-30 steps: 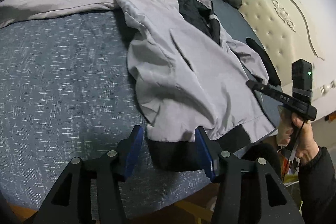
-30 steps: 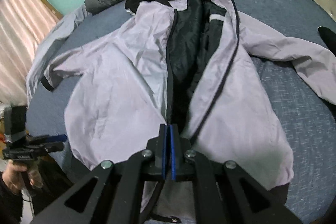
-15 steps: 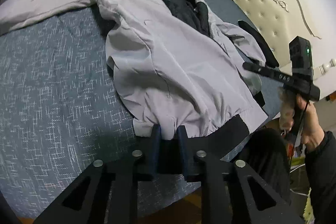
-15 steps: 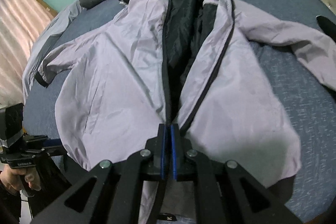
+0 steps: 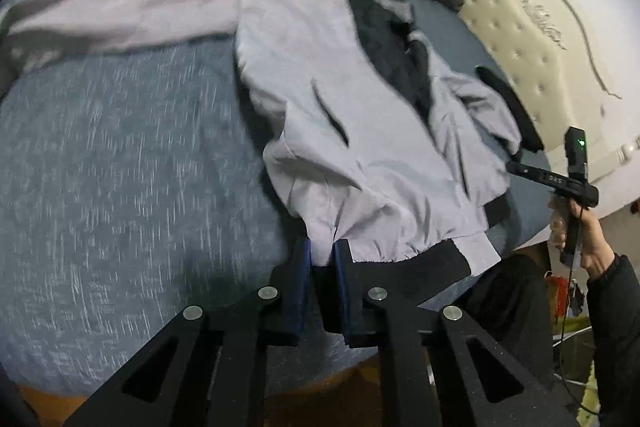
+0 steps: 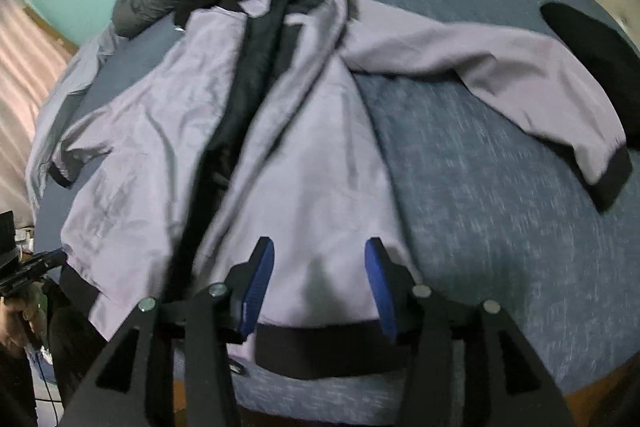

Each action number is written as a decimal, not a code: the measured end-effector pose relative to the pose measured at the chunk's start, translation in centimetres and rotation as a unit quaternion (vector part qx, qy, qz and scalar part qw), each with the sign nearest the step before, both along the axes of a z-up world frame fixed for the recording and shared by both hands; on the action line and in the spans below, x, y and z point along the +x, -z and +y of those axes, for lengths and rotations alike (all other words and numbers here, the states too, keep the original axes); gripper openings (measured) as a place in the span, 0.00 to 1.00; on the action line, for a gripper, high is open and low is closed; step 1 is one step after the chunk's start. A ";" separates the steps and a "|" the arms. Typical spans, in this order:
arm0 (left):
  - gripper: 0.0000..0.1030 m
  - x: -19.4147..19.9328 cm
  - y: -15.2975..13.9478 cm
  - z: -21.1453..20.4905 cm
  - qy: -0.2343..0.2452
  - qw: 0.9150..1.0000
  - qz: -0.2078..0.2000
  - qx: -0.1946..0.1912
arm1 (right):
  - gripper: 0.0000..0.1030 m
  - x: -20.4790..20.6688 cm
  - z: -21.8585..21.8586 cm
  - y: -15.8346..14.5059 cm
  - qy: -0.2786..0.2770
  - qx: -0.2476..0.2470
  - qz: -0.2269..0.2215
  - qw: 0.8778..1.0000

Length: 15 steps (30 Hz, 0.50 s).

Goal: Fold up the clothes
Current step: 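Pull the hem with both tools to lay the jacket flat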

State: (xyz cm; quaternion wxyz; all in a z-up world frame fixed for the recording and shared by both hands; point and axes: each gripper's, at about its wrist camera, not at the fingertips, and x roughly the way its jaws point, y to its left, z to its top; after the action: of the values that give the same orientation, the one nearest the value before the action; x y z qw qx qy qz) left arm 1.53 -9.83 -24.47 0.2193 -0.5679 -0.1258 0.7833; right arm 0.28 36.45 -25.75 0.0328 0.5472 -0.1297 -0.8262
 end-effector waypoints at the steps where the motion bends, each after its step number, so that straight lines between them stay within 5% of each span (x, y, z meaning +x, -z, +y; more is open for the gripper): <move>1: 0.15 -0.1 0.4 0.2 -0.004 1.000 -0.005 -0.001 | 0.48 0.1 0.2 0.4 0.003 -0.001 -0.006 1.000; 3: 0.22 -0.1 0.8 0.4 -0.013 1.000 -0.009 -0.001 | 0.49 0.4 0.5 1.2 0.009 -0.004 -0.017 1.000; 5: 0.44 -0.3 1.1 0.2 -0.026 1.000 -0.013 0.003 | 0.50 0.5 1.2 1.9 0.019 -0.036 -0.024 0.999; 7: 0.53 -0.6 1.1 0.1 -0.038 0.999 -0.012 0.007 | 0.52 0.5 1.7 2.0 0.028 -0.039 -0.026 0.999; 15: 0.52 -1.8 2.2 2.2 -0.013 1.000 -0.010 -0.024 | 0.60 0.7 2.2 2.6 0.041 -0.040 -0.036 0.998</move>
State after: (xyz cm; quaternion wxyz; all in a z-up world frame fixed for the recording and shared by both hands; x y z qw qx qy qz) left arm -0.28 -7.66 -26.67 0.1947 -0.5792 -0.1166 0.7829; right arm 0.97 38.65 -28.31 0.0158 0.5695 -0.1857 -0.8006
